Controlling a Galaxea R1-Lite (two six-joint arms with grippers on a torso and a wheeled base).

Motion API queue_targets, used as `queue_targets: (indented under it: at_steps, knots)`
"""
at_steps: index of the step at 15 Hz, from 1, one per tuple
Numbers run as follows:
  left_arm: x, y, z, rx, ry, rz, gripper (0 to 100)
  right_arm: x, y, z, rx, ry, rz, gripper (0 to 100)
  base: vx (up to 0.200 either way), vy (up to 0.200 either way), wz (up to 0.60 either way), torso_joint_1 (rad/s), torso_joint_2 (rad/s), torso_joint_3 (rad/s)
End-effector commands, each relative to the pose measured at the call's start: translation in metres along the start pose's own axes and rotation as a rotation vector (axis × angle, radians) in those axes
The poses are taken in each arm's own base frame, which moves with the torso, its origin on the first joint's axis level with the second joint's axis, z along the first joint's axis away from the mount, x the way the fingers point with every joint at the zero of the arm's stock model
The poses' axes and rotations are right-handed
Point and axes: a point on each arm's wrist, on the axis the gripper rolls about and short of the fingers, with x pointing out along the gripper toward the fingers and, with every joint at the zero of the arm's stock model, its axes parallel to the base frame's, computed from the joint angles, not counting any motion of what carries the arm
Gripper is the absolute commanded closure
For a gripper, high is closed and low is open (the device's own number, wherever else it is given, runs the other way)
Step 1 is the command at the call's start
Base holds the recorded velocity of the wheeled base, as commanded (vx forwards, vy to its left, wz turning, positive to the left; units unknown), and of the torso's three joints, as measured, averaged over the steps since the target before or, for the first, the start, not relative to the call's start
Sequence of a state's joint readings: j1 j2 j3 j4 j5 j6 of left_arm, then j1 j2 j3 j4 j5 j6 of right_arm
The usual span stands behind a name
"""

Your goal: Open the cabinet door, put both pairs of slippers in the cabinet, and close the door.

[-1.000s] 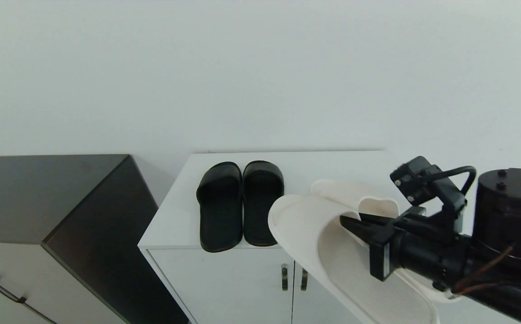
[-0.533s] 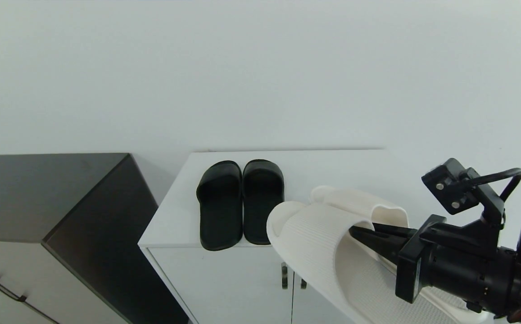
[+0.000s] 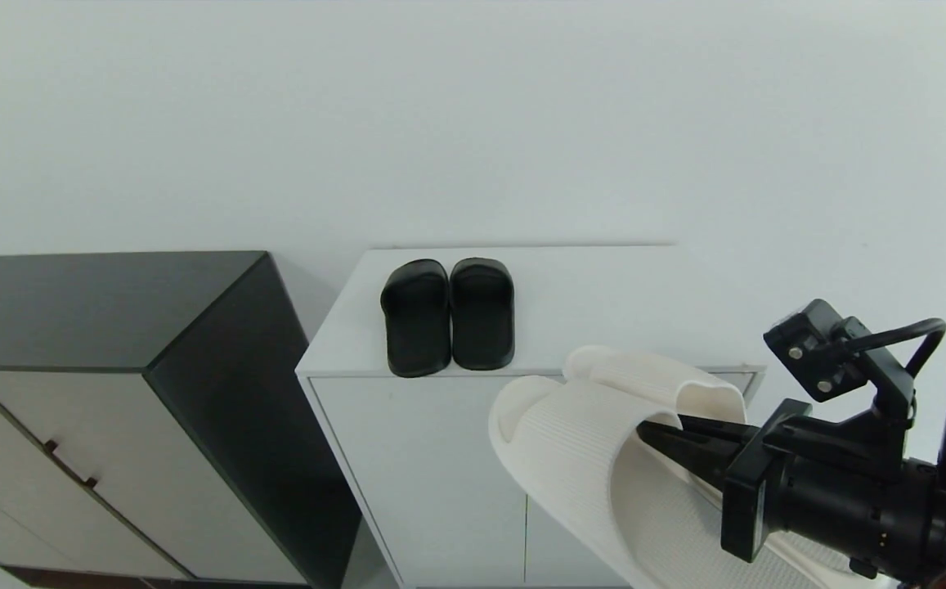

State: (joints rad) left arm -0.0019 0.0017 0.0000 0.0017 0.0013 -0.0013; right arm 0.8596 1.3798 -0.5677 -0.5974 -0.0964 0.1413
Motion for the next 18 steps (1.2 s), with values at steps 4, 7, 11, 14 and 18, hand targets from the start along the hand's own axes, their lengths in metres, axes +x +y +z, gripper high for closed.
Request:
queue_targets:
  at_steps: [4,7,11,14,18]
  knots:
    - [0.0,0.0,0.0,0.0,0.0,0.001,100,0.005,-0.0008,-0.0083,-0.005,0.036,-0.006,100,0.0,0.0,0.0,0.0,0.0,0.0]
    - [0.0,0.0,0.0,0.0,0.0,0.001,100,0.0053,-0.0008,-0.0086,-0.007,0.038,-0.006,100,0.0,0.0,0.0,0.0,0.0,0.0]
    - [0.0,0.0,0.0,-0.005,0.0,0.001,100,0.0033,-0.0017,-0.0131,-0.034,0.05,-0.009,100,0.0,0.0,0.0,0.0,0.0,0.0]
    - [0.0,0.0,0.0,-0.005,0.0,0.001,100,0.0046,-0.0018,-0.0148,-0.035,0.059,-0.008,100,0.0,0.0,0.0,0.0,0.0,0.0]
    - [0.0,0.0,0.0,-0.005,0.0,0.002,100,0.0042,-0.0018,-0.0149,-0.035,0.059,-0.008,100,0.0,0.0,0.0,-0.103,0.23,0.135]
